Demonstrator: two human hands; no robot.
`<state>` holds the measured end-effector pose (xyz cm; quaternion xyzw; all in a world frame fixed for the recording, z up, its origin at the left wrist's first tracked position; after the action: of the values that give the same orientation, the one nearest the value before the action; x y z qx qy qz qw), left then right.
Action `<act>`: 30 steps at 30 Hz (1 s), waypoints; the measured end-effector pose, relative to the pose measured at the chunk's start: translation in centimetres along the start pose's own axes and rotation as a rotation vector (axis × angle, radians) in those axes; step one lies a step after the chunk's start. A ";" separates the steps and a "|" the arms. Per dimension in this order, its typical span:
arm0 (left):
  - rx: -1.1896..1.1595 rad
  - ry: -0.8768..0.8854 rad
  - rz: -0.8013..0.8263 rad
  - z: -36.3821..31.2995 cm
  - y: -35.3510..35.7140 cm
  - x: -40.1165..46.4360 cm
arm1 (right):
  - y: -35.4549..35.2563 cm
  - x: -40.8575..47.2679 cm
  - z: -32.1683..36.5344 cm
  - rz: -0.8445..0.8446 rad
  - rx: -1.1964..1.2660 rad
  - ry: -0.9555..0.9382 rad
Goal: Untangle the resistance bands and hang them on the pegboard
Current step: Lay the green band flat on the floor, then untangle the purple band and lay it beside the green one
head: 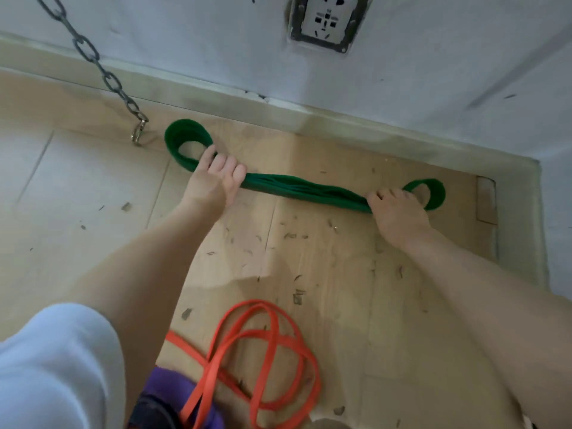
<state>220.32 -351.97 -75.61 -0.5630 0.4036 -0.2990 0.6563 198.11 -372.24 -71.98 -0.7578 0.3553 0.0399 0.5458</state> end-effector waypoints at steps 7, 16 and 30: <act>-0.106 -0.134 0.063 -1.1 0.9 0.4 | 2.0 0.5 1.2 0.119 0.131 0.126; -0.354 -0.079 0.070 -1.3 0.9 -7.8 | -2.2 -10.8 15.9 0.122 0.581 -0.264; -1.308 -0.062 0.240 -4.7 -14.9 -29.5 | -17.3 -25.3 12.6 0.127 0.916 -0.466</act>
<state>202.53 -332.12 -55.45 -0.8046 0.5428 0.0989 0.2193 193.46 -346.31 -51.85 -0.3891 0.2506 0.0810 0.8827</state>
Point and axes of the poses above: each hand's wrist, its own x-axis towards the middle knuckle, its own y-axis out of the palm, z = x × y, the point moved 1 cm from there along x, towards the middle knuckle, and after that the axes turned 11 degrees about -x, right-handed, at the moved point
